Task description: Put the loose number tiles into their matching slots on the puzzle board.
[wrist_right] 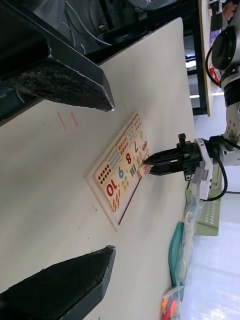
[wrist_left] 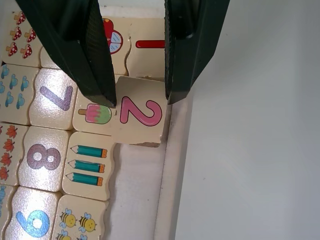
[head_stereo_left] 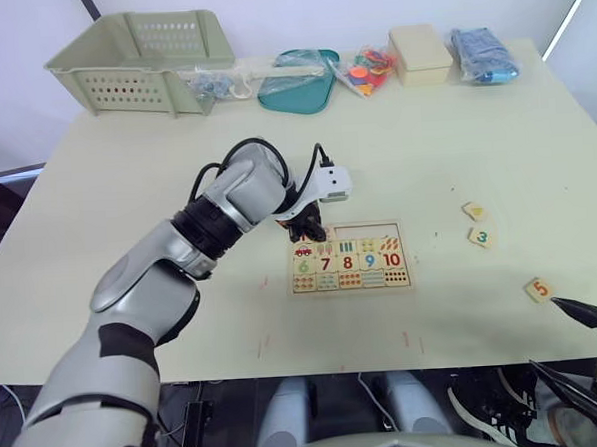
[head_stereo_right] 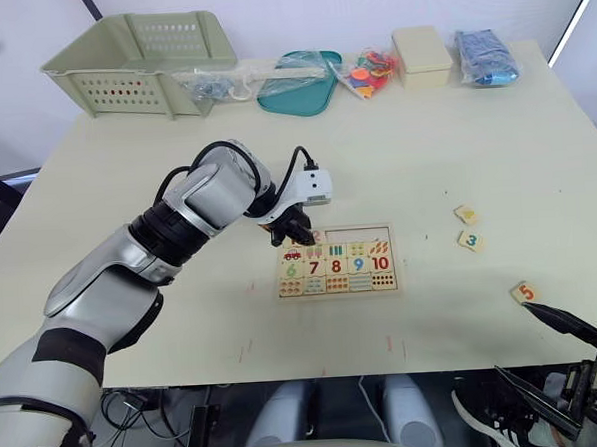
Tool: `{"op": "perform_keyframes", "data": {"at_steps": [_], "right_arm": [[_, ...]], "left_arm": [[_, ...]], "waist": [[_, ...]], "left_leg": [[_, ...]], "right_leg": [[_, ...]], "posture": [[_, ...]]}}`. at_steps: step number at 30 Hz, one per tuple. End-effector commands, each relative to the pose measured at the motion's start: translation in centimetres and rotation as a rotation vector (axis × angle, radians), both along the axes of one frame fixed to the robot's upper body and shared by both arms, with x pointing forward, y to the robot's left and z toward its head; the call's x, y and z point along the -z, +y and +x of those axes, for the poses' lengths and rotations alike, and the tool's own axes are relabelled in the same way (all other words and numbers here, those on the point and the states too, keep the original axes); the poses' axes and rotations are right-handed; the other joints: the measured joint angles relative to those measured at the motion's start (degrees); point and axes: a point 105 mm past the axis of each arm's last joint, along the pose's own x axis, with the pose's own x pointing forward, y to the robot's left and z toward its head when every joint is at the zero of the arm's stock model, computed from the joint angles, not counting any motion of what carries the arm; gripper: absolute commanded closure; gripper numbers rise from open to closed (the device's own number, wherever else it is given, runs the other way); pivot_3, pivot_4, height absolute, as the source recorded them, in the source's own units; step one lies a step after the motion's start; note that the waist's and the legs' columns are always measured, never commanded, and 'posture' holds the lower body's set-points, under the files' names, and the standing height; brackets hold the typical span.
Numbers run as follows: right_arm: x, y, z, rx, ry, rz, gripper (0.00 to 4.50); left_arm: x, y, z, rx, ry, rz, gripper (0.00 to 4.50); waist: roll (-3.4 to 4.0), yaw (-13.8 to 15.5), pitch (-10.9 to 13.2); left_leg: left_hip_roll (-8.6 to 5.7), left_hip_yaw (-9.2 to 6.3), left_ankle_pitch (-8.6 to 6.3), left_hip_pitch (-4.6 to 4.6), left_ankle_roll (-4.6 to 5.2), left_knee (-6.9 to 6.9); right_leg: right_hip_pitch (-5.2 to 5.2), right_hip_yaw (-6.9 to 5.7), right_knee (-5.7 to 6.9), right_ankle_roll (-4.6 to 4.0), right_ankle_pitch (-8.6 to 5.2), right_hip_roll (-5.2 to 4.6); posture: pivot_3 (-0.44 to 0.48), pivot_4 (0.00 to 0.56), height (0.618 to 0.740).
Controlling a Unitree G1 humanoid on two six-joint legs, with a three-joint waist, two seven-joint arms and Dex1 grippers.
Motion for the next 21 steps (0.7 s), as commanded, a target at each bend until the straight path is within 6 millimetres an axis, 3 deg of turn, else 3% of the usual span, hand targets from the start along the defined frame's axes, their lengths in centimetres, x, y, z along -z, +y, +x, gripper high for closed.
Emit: {"op": "perform_keyframes", "data": {"at_steps": [1,21], "right_arm": [[-0.56,0.11,-0.32,0.001,-0.03,-0.011,0.0],[-0.41,0.22,-0.59,0.002,-0.02,-0.007,0.0]], "left_arm": [[-0.51,-0.04,0.31,0.005,-0.035,-0.01,3.58],[-0.25,0.28,0.11,0.01,-0.037,-0.002,3.58]], "waist": [[0.0,0.0,0.0],[0.01,0.02,-0.01]], "left_leg": [[0.0,0.0,0.0,0.0,0.0,0.0],[0.0,0.0,0.0,0.02,0.0,0.0]], "right_leg": [[0.0,0.0,0.0,0.0,0.0,0.0],[0.01,0.0,0.02,0.0,0.0,0.0]], "posture": [[0.0,0.15,0.74],[0.0,0.15,0.74]]}}
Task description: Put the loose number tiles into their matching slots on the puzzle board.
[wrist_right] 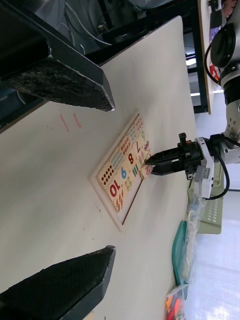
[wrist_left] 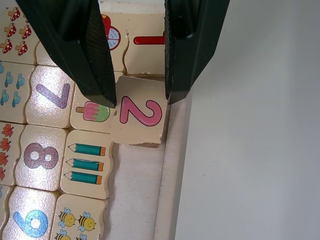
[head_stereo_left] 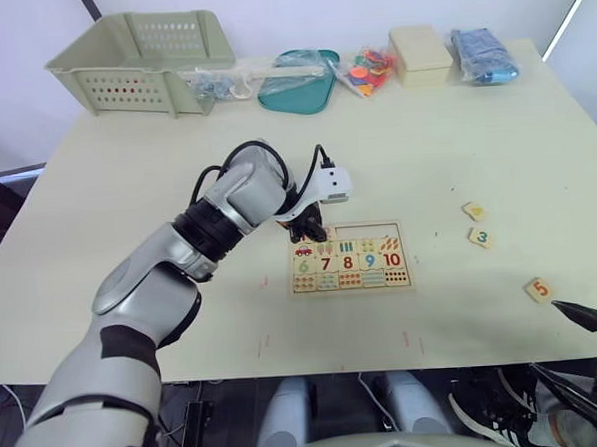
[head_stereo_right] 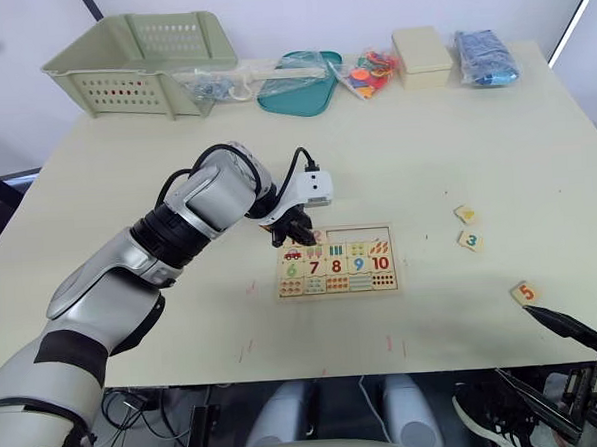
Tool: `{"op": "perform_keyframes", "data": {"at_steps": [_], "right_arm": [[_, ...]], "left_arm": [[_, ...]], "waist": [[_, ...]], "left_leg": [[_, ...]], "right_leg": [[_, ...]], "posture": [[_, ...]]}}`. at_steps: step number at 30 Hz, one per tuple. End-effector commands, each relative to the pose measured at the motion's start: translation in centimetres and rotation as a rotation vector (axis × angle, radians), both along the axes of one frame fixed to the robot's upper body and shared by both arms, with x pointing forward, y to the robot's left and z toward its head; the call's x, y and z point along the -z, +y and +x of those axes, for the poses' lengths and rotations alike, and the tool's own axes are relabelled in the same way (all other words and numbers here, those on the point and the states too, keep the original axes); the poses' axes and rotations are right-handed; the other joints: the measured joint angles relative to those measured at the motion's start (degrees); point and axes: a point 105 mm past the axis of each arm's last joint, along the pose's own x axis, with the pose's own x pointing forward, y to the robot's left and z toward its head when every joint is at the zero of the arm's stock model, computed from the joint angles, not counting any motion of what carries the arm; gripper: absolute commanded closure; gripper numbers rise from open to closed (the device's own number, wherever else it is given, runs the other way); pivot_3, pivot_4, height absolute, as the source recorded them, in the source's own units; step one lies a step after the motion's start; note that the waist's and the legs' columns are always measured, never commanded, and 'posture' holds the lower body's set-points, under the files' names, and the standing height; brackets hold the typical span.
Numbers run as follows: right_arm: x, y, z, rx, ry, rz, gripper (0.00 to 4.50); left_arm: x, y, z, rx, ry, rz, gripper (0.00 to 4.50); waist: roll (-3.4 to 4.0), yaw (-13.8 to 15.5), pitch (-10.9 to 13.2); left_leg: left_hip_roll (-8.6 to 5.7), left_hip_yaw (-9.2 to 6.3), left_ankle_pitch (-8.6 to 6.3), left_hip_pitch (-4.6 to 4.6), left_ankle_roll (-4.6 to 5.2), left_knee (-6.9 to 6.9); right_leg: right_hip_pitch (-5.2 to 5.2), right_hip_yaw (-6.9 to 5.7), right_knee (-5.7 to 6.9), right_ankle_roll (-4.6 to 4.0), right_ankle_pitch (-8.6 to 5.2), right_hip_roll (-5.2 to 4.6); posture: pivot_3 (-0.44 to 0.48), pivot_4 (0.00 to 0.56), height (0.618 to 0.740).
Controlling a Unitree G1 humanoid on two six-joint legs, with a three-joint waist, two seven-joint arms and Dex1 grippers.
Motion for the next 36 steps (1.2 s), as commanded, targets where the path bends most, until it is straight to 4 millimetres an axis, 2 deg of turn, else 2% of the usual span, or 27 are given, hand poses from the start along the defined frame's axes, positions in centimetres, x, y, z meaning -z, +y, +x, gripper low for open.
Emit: {"op": "perform_keyframes", "data": {"at_steps": [1,28,29,30,33,36], "right_arm": [[-0.64,0.29,-0.28,-0.009,-0.034,-0.014,0.0],[-0.7,0.5,-0.39,-0.01,-0.029,-0.008,0.0],[-0.7,0.51,-0.4,-0.01,-0.029,-0.008,0.0],[-0.7,0.53,-0.41,-0.01,-0.028,-0.007,0.0],[-0.71,0.53,-0.44,-0.01,-0.027,-0.007,0.0],[-0.77,0.53,-0.43,-0.01,-0.027,-0.008,0.0]], "left_arm": [[-0.42,0.24,0.05,-0.002,-0.022,-0.006,3.58],[-0.16,0.19,-0.49,0.006,-0.002,-0.01,3.58],[-0.2,0.17,-0.5,0.006,-0.001,-0.012,2.55],[-0.23,0.15,-0.52,0.006,0.0,-0.014,2.37],[-0.29,0.1,-0.55,0.005,0.0,-0.018,1.01],[-0.51,0.09,-0.51,0.007,-0.004,-0.025,1.01]], "waist": [[0.0,0.0,0.0],[0.0,0.0,0.0],[0.0,-0.01,0.0],[0.0,-0.01,0.0],[0.0,0.02,0.0],[0.0,0.03,0.0]], "left_leg": [[0.0,0.0,0.0,0.0,0.0,0.0],[0.0,0.0,0.0,0.0,0.0,0.0],[0.0,0.0,0.0,0.0,0.0,0.0],[0.0,0.0,0.0,0.0,0.0,0.0],[0.0,0.0,0.0,0.0,0.0,0.0],[0.0,-0.01,0.0,0.01,0.0,0.0]], "right_leg": [[0.0,0.0,0.0,0.0,0.0,0.0],[0.0,0.0,-0.01,0.0,0.0,0.0],[0.0,0.0,-0.01,0.0,0.0,0.0],[0.0,0.0,-0.01,0.0,0.0,0.0],[0.0,0.0,0.0,0.0,0.0,-0.01],[0.01,0.0,0.02,0.0,0.0,0.0]], "posture": [[0.0,0.15,0.74],[0.0,0.15,0.74],[0.0,0.15,0.74],[0.0,0.15,0.74],[0.0,0.15,0.74],[0.0,0.15,0.74]]}}
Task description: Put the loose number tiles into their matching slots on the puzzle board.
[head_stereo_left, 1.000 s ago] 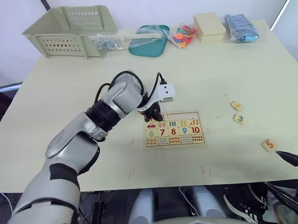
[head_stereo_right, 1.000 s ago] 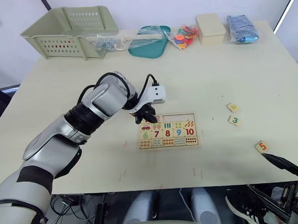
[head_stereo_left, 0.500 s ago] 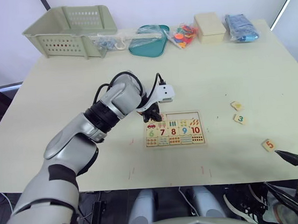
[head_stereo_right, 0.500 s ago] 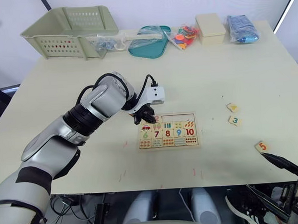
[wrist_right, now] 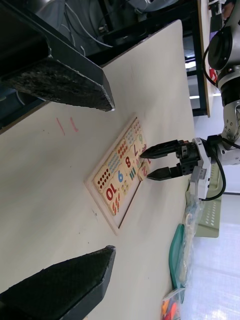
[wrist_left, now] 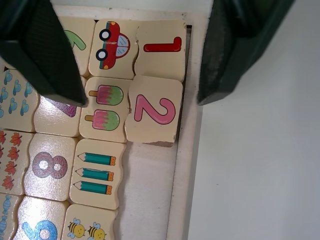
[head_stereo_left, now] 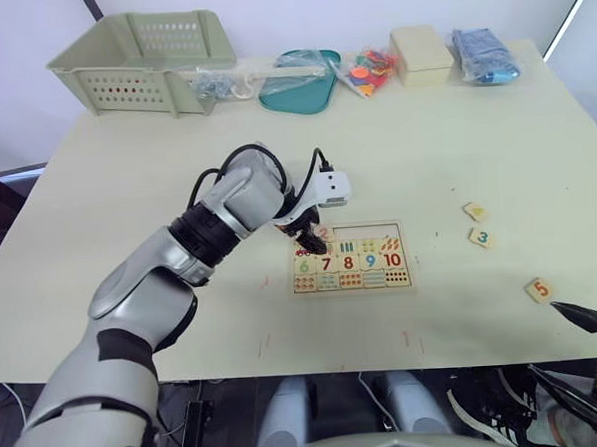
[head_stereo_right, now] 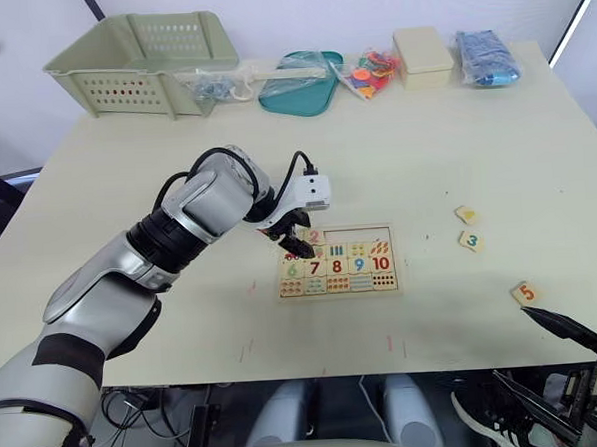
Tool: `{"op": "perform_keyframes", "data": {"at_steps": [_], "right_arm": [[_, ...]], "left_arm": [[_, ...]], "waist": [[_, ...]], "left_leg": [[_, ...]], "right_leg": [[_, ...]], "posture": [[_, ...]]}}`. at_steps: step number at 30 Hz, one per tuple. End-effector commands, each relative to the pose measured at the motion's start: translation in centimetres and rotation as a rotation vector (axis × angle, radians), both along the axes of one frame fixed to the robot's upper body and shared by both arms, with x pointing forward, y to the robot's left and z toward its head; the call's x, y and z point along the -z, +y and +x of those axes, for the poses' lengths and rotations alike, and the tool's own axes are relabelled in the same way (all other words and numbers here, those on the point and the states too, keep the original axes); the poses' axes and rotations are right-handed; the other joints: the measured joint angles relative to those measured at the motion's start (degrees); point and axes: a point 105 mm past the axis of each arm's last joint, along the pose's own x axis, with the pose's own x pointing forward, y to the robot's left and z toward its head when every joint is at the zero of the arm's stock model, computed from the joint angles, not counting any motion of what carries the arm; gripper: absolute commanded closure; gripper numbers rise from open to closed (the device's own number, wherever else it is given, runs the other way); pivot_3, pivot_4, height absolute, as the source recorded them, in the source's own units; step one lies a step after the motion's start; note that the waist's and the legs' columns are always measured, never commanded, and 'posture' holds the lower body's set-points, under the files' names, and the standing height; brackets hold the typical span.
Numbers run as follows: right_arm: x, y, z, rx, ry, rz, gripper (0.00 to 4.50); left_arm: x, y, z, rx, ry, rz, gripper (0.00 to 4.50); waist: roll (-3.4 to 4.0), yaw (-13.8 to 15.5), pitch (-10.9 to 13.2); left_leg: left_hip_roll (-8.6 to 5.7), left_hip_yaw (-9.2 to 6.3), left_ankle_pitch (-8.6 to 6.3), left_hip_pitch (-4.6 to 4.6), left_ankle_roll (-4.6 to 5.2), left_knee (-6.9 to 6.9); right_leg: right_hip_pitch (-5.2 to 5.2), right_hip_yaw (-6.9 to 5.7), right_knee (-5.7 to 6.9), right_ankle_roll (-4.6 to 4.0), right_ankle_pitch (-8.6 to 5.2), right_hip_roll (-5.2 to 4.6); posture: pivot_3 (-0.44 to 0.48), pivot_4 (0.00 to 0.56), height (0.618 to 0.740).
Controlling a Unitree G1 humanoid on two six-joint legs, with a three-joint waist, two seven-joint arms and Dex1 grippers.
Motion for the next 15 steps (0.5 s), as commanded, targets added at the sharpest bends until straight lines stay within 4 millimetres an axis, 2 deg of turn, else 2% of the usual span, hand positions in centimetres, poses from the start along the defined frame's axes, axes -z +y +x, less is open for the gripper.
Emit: {"op": "perform_keyframes", "data": {"at_steps": [1,7,10,12,15], "right_arm": [[-0.5,0.2,-0.3,-0.002,-0.02,-0.004,0.0],[-0.5,0.2,-0.3,-0.001,-0.02,-0.003,0.0],[-0.4,0.2,-0.3,0.0,-0.02,-0.001,0.0],[-0.4,0.3,-0.2,0.0,-0.02,0.0,0.0],[-0.4,0.3,-0.1,0.001,-0.021,0.003,0.0]], "left_arm": [[-1.0,-0.2,0.0,0.007,-0.012,-0.038,1.01],[-4.9,0.0,0.3,-0.01,0.007,-0.222,1.01],[-6.3,0.5,0.8,0.008,-0.052,-0.345,1.01],[-6.6,0.9,0.9,0.043,-0.083,-0.395,1.01],[-6.1,3.1,0.6,0.07,-0.03,-0.406,1.01]], "waist": [[0.0,-0.01,0.0],[0.0,-0.03,0.0],[0.01,-0.18,0.0],[0.02,-0.08,-0.01],[0.02,-0.16,-0.01]], "left_leg": [[0.0,0.0,0.0,0.0,0.0,0.0],[0.01,-0.01,0.0,-0.03,0.0,0.0],[0.01,0.02,0.0,0.0,0.0,-0.01],[0.06,0.0,0.0,0.0,0.0,0.0],[0.06,0.03,0.01,0.01,-0.02,-0.01]], "right_leg": [[0.0,0.0,0.0,0.0,0.0,0.0],[-0.02,-0.02,-0.02,0.0,0.0,0.0],[-0.02,0.0,-0.02,0.0,0.0,0.0],[-0.02,-0.01,-0.01,0.0,0.0,-0.01],[-0.01,0.0,-0.02,0.0,0.0,-0.04]], "posture": [[0.0,0.15,0.74],[0.0,0.15,0.74],[0.0,0.15,0.74],[0.0,0.15,0.74],[0.0,0.15,0.74]]}}
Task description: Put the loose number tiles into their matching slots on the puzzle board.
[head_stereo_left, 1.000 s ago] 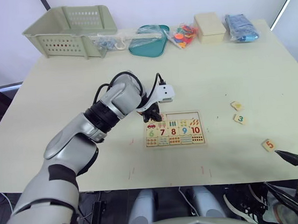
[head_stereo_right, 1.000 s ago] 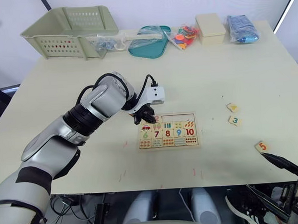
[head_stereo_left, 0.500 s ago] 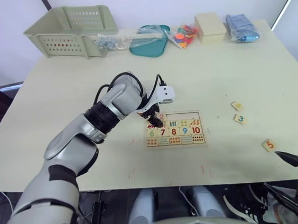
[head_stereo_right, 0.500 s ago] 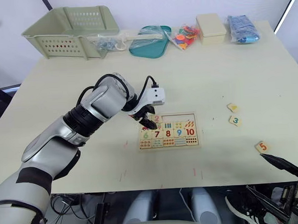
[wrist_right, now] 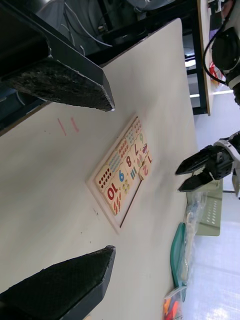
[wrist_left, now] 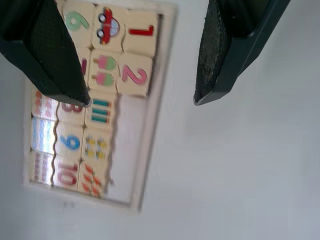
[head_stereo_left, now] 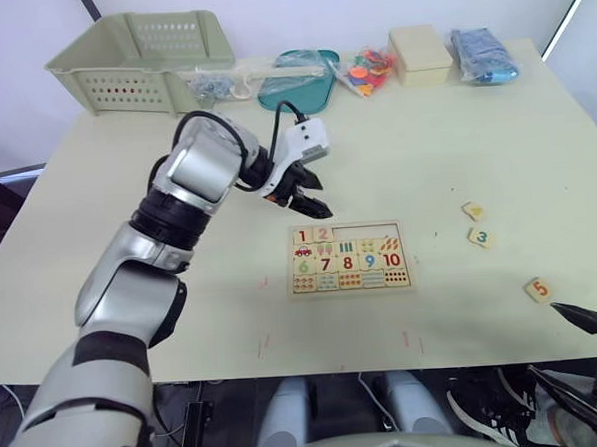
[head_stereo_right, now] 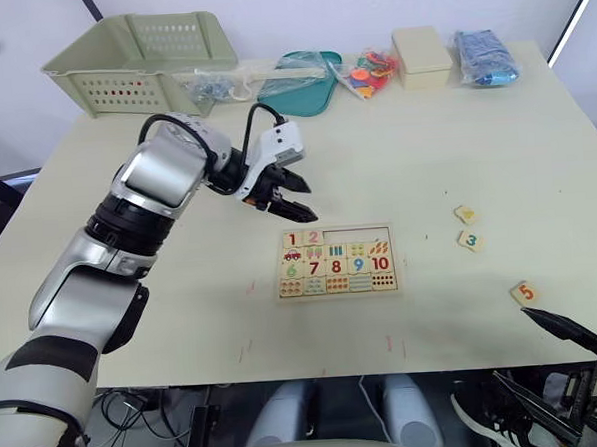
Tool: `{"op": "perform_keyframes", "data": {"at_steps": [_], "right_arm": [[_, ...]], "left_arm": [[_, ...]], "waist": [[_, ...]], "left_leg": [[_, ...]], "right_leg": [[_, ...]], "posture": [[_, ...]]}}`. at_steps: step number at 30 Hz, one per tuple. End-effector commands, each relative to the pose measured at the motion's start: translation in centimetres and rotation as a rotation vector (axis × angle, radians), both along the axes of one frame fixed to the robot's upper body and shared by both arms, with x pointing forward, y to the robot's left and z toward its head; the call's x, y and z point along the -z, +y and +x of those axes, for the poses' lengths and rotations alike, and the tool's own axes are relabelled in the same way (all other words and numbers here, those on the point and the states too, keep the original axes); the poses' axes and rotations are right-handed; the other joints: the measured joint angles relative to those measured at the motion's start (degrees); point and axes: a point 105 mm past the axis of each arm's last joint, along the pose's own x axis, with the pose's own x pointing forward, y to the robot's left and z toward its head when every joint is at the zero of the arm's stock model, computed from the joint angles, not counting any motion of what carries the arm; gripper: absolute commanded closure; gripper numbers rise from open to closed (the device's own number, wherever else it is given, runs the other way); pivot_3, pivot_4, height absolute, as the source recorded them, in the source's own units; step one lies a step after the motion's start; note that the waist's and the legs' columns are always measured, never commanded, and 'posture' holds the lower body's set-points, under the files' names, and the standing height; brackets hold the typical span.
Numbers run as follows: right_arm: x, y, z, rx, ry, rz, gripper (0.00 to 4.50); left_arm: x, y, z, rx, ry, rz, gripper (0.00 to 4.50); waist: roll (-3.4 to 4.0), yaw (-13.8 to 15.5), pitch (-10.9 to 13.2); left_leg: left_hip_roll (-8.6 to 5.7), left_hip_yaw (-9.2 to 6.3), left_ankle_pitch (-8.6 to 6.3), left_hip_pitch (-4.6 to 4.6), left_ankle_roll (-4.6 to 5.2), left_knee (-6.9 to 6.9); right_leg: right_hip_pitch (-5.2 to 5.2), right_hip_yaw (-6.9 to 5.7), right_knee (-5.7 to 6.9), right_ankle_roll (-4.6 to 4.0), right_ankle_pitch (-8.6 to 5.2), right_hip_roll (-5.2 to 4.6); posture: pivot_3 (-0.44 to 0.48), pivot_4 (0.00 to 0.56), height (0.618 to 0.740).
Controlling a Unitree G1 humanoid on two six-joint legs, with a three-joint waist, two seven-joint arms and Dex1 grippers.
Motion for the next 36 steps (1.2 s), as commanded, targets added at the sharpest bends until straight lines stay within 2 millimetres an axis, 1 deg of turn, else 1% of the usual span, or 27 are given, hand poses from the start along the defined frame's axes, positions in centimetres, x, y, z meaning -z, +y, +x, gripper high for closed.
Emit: {"op": "perform_keyframes", "data": {"at_steps": [1,4,7,8,10,11,13,14,15,16,27,36], "right_arm": [[-0.4,0.2,0.0,-0.002,-0.025,0.0,0.0],[-0.4,0.3,0.1,-0.004,-0.026,0.002,0.0],[-0.4,0.3,0.3,-0.007,-0.028,0.004,0.0],[-0.4,0.3,0.3,-0.008,-0.028,0.004,0.0],[-0.4,0.3,0.3,-0.01,-0.028,0.004,0.0],[-0.4,0.3,0.3,-0.01,-0.028,0.004,0.0],[-0.4,0.3,0.4,-0.011,-0.028,0.004,0.0],[-0.4,0.3,0.4,-0.012,-0.028,0.004,0.0],[-0.4,0.3,0.4,-0.013,-0.028,0.004,0.0],[-0.4,0.3,0.5,-0.013,-0.028,0.004,0.0],[-0.4,0.4,0.5,-0.016,-0.028,0.004,0.0],[-0.4,0.4,0.5,-0.011,-0.032,0.003,0.0]], "left_arm": [[-0.6,1.9,0.0,0.04,-0.017,-0.054,1.01],[-0.3,2.6,0.3,0.063,-0.049,-0.106,1.01],[0.9,3.4,0.1,0.099,-0.058,-0.119,1.01],[1.2,3.6,0.1,0.099,-0.059,-0.133,1.23],[1.6,3.9,0.2,0.115,-0.064,-0.138,1.82],[1.9,4.0,0.2,0.122,-0.066,-0.134,2.2],[2.6,4.1,0.0,0.153,-0.069,-0.117,3.2],[2.8,4.1,-0.1,0.164,-0.065,-0.116,3.8],[3.0,4.0,-0.1,0.168,-0.06,-0.116,4.27],[3.2,4.1,-0.1,0.173,-0.061,-0.108,4.44],[4.9,3.2,0.8,0.174,-0.075,-0.046,4.44],[5.1,2.9,1.3,0.176,-0.086,-0.03,4.44]], "waist": [[0.0,-0.07,0.0],[-0.01,0.13,0.0],[0.0,0.28,0.0],[0.0,0.26,0.0],[0.0,0.26,0.0],[-0.01,0.27,0.0],[-0.01,0.23,0.0],[-0.01,0.22,0.0],[-0.01,0.21,0.0],[-0.01,0.2,0.0],[-0.01,0.08,0.0],[-0.01,0.07,0.0]], "left_leg": [[-0.04,0.01,0.0,0.0,0.0,0.0],[-0.03,-0.04,0.0,-0.01,0.0,0.02],[-0.03,-0.05,0.0,-0.02,0.01,0.05],[-0.03,-0.03,0.0,-0.02,0.01,0.04],[-0.04,-0.05,0.0,-0.03,0.01,0.04],[-0.05,-0.05,0.0,-0.03,0.01,0.04],[-0.06,-0.06,0.0,-0.03,0.01,0.05],[-0.07,-0.06,0.0,-0.03,0.01,0.05],[-0.06,-0.05,-0.01,-0.03,0.01,0.05],[-0.06,-0.05,-0.01,-0.03,0.01,0.05],[-0.08,-0.06,-0.01,-0.02,0.02,0.05],[-0.08,-0.05,-0.01,-0.02,0.02,0.05]], "right_leg": [[0.0,0.0,0.0,0.0,0.0,0.01],[-0.01,-0.04,0.01,0.0,0.0,0.02],[0.01,-0.05,0.0,0.0,0.0,-0.01],[0.01,-0.04,0.0,0.0,0.0,-0.03],[0.0,-0.06,0.0,0.0,0.0,-0.02],[0.0,-0.06,0.0,0.0,0.0,-0.02],[0.0,-0.08,0.01,0.0,0.0,0.0],[0.0,-0.07,0.01,0.0,0.01,0.0],[0.0,-0.07,0.02,0.0,0.01,0.0],[0.01,-0.07,0.01,0.0,0.01,0.0],[0.01,-0.07,0.02,0.01,0.01,0.02],[0.01,-0.07,0.03,0.01,0.01,0.02]], "posture": [[0.0,0.15,0.74],[0.0,0.15,0.74],[0.0,0.15,0.74],[0.0,0.15,0.74],[0.0,0.15,0.74],[0.0,0.15,0.74],[0.0,0.15,0.74],[0.0,0.15,0.74],[0.0,0.15,0.74],[0.0,0.15,0.74],[0.0,0.15,0.74],[0.0,0.15,0.74]]}}
